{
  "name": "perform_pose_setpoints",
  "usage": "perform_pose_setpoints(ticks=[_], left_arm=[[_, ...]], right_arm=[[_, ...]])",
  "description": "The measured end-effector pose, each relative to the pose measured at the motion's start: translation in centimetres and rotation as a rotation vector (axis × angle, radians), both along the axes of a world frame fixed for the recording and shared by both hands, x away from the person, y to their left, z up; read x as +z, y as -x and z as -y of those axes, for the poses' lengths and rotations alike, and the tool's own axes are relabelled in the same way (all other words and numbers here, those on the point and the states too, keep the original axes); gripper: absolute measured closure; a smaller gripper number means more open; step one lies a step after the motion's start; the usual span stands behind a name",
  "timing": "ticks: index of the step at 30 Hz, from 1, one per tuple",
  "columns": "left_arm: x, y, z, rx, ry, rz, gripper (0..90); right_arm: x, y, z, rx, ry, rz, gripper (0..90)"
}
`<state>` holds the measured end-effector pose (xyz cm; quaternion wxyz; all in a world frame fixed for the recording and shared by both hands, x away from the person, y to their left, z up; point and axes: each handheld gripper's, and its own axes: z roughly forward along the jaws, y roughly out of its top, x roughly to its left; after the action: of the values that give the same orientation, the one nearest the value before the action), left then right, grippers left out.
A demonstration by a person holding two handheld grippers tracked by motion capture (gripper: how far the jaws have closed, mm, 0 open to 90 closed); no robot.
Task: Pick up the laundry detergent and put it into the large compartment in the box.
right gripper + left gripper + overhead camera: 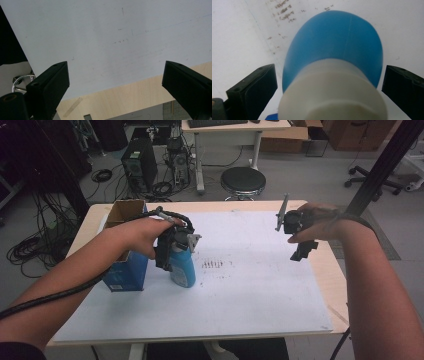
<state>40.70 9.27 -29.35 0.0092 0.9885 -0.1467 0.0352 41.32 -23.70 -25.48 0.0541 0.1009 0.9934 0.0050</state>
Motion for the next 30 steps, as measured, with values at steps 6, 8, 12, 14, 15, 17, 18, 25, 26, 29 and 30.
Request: perform_pose_setpoints(ticks=[6, 8, 12, 14, 15, 17, 18, 25, 26, 29, 30], left_arm=[[-0.21, -0.05, -0.07, 0.005, 0.005, -0.003, 0.3], [-0.29, -0.09, -0.08, 0.005, 0.009, 0.001, 0.4], [-0.39, -0.11, -0.03, 0.001, 0.004, 0.002, 0.4], [-0.43, -0.13, 0.00, -0.001, 0.003, 0.005, 0.5], [-0.45, -0.15, 0.03, 0.000, 0.003, 0.004, 0.5], [-0.47, -0.16, 0.11, -0.005, 0.001, 0.006, 0.5], [-0.49, -0.14, 0.13, -0.006, 0.003, 0.007, 0.6], [-0.20, -0.08, 0.36, -0.023, 0.005, 0.022, 1.8], [-0.21, -0.07, 0.37, -0.027, 0.000, 0.026, 2.5], [-0.27, -0.12, 0.32, -0.030, -0.001, 0.027, 3.7], [-0.25, -0.13, 0.31, -0.029, -0.002, 0.033, 3.9]], right_arm=[[-0.03, 0.01, 0.00, -0.001, 0.001, 0.001, 7.4], [-0.02, 0.02, 0.01, 0.000, 0.001, 0.001, 7.4], [0.00, 0.04, 0.05, -0.002, -0.001, 0.001, 7.4], [0.00, 0.06, 0.10, -0.004, 0.000, 0.002, 7.4], [0.00, 0.05, 0.12, -0.003, 0.000, 0.003, 7.4], [-0.01, 0.08, 0.16, -0.004, -0.002, 0.002, 7.4], [-0.03, 0.08, 0.19, -0.003, -0.002, 0.003, 7.4], [-0.11, 0.08, 0.19, -0.005, 0.000, 0.002, 7.5], [-0.13, 0.07, 0.16, -0.005, 0.000, 0.001, 7.5], [-0.20, 0.06, 0.13, -0.004, -0.002, 0.001, 7.5], [-0.23, 0.06, 0.14, -0.004, -0.002, 0.001, 7.5]])
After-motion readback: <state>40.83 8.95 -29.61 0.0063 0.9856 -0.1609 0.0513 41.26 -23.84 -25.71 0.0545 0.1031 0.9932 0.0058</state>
